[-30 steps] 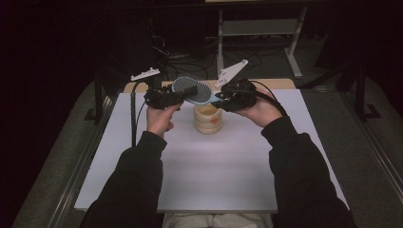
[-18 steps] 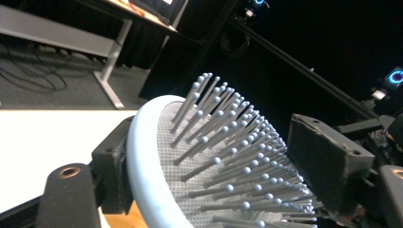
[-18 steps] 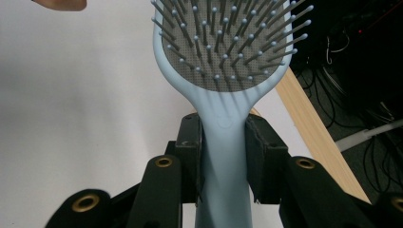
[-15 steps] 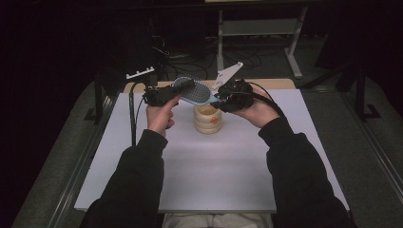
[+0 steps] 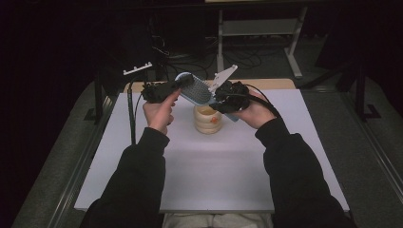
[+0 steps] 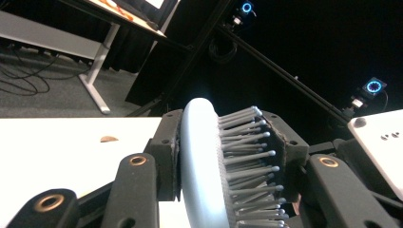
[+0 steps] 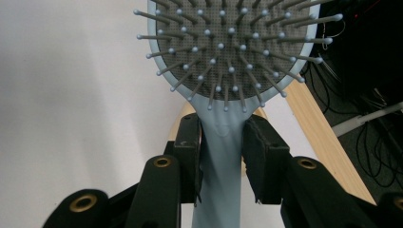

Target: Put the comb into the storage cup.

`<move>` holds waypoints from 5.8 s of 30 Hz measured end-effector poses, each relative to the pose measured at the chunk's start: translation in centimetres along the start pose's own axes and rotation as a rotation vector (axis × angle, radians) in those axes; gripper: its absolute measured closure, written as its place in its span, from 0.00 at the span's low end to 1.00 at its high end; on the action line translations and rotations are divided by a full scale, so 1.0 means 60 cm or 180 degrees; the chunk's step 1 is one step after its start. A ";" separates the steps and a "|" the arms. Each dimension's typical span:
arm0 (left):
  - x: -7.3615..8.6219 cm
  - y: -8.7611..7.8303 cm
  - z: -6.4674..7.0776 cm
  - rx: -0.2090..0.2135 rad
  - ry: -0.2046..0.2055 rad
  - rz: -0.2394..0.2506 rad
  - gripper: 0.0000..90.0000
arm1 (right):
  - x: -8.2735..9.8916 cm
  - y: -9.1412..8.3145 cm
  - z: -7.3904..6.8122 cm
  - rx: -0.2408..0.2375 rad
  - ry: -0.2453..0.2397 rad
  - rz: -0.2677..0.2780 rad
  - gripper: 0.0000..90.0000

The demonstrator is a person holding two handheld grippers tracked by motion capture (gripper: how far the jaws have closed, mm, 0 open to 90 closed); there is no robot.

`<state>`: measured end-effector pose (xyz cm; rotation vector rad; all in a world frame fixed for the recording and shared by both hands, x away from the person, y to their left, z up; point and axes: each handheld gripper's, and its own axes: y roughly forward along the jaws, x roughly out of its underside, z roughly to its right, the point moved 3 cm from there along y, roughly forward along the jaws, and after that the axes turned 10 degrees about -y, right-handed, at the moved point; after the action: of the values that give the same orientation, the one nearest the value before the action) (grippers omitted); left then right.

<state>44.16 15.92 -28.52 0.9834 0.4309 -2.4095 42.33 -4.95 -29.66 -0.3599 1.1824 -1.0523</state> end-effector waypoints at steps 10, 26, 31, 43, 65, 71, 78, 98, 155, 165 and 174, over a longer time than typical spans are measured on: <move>-0.008 0.006 0.020 -0.0044 0.0290 -0.0147 0.63 | 0.002 -0.001 0.002 -0.0051 0.0062 0.0028 0.69; -0.027 -0.005 0.025 -0.0188 0.0453 -0.0104 0.63 | 0.050 -0.018 0.020 -0.0148 0.0606 0.0052 0.19; -0.032 -0.009 0.026 -0.0184 0.0451 -0.0078 0.63 | 0.068 -0.021 0.019 -0.0041 0.0724 0.0142 0.00; -0.056 -0.031 0.027 -0.0193 0.0485 -0.0002 0.63 | 0.128 -0.026 0.005 -0.0029 0.0977 0.0241 0.00; -0.091 -0.037 0.017 -0.0393 0.0472 0.0177 0.63 | 0.258 -0.052 -0.019 0.0126 0.1449 0.0530 0.00; -0.102 -0.034 0.021 -0.0461 0.0556 0.0204 0.63 | 0.293 -0.061 -0.032 0.0194 0.1573 0.0602 0.00; -0.106 -0.032 0.021 -0.0586 0.0665 0.0187 0.63 | 0.320 -0.071 -0.051 0.0345 0.1599 0.0652 0.00; -0.102 -0.013 0.017 -0.0739 0.0895 0.0169 0.63 | 0.392 -0.100 -0.120 0.0493 0.1663 0.0987 0.00; 0.001 0.091 -0.055 -0.1119 0.1165 -0.0459 0.60 | 0.416 -0.088 -0.151 0.0251 0.1576 0.0866 0.00; 0.003 0.076 -0.070 -0.0954 0.0920 -0.0328 0.51 | 0.418 -0.086 -0.150 0.0247 0.1572 0.0819 0.00; -0.004 0.045 -0.077 -0.1062 0.1049 -0.0110 0.29 | 0.419 -0.080 -0.150 0.0172 0.1579 0.0767 0.00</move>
<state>48.37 15.89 -31.82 1.2226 0.9391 -2.1102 32.10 -25.40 -44.21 0.0967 1.5889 -0.9857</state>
